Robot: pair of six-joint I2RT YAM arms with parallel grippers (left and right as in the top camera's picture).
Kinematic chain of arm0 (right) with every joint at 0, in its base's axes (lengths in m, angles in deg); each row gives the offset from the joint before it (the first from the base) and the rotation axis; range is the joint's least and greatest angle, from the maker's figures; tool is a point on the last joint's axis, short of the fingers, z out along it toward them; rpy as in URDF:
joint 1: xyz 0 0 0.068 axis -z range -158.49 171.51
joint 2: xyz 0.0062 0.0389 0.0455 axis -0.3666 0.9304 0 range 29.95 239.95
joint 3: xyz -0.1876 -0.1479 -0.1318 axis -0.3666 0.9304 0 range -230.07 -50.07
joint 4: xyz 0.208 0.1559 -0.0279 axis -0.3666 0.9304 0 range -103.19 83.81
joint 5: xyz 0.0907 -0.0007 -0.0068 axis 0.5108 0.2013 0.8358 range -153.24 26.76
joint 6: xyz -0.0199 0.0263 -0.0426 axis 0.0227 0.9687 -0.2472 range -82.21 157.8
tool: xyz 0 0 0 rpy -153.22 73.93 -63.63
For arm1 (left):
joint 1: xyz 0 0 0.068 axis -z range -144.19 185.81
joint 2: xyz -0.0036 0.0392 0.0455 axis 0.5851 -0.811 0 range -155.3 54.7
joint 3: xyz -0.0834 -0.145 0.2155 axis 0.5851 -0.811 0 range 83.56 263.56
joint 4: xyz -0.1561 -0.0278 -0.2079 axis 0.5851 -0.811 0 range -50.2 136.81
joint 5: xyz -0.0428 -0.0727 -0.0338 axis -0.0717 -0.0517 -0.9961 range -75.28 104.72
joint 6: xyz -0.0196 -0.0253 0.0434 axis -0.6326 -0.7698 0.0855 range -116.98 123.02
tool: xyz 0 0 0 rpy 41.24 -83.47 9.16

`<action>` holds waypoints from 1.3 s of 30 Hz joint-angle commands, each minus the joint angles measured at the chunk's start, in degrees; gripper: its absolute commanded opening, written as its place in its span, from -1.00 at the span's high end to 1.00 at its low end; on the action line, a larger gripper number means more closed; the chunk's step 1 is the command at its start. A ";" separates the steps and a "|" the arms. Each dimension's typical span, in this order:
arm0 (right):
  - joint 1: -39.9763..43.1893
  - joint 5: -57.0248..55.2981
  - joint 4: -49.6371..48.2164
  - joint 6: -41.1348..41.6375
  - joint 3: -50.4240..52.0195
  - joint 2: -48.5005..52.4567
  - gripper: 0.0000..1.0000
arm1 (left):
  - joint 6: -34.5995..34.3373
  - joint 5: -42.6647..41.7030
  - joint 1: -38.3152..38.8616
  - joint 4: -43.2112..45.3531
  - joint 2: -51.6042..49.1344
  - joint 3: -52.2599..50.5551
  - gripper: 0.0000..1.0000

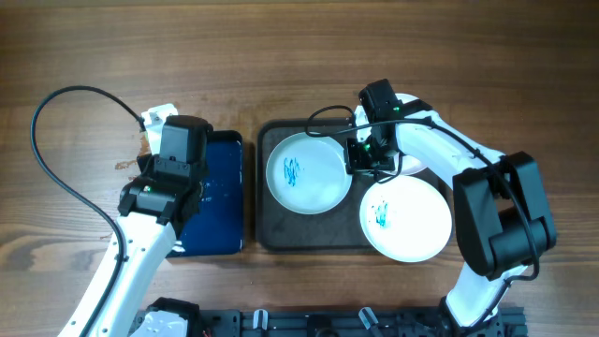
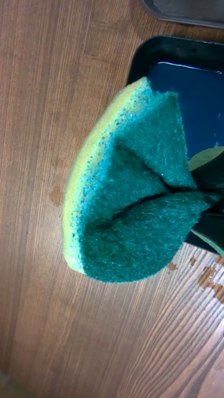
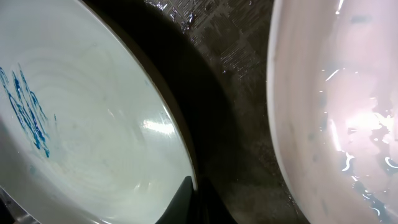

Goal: Clean dirty plates on tray and stack at the side
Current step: 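Grasp the green-yellow sponge in the basin with the left gripper and lift, then move the sponge with the left gripper onto the held white plate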

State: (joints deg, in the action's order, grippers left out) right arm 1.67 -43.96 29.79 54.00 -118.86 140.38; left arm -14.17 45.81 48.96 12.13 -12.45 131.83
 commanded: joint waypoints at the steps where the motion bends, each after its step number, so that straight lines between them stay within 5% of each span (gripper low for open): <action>1: -0.24 0.28 -0.31 -1.20 0.15 0.85 0.91 | 0.52 2.03 0.37 0.42 -0.13 0.87 0.92; 21: -0.24 0.31 -0.24 -1.20 0.15 0.85 0.91 | 0.22 4.85 3.52 0.39 -2.93 0.85 0.92; 23: -0.24 0.31 -0.26 -1.20 0.15 0.85 0.91 | 0.24 -0.24 3.52 0.33 -2.93 0.85 0.92; 28: -0.24 0.31 -0.24 -1.16 0.15 0.85 0.91 | -1.68 -28.52 3.48 0.72 -2.95 0.85 0.92; 39: -0.24 0.31 -0.04 -1.22 0.15 0.85 0.91 | -5.49 -42.34 3.61 1.79 -3.32 0.85 0.92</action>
State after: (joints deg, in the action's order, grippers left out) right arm 1.67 -43.93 29.79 53.98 -118.86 140.38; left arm -17.53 12.76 52.28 12.46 -15.27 131.83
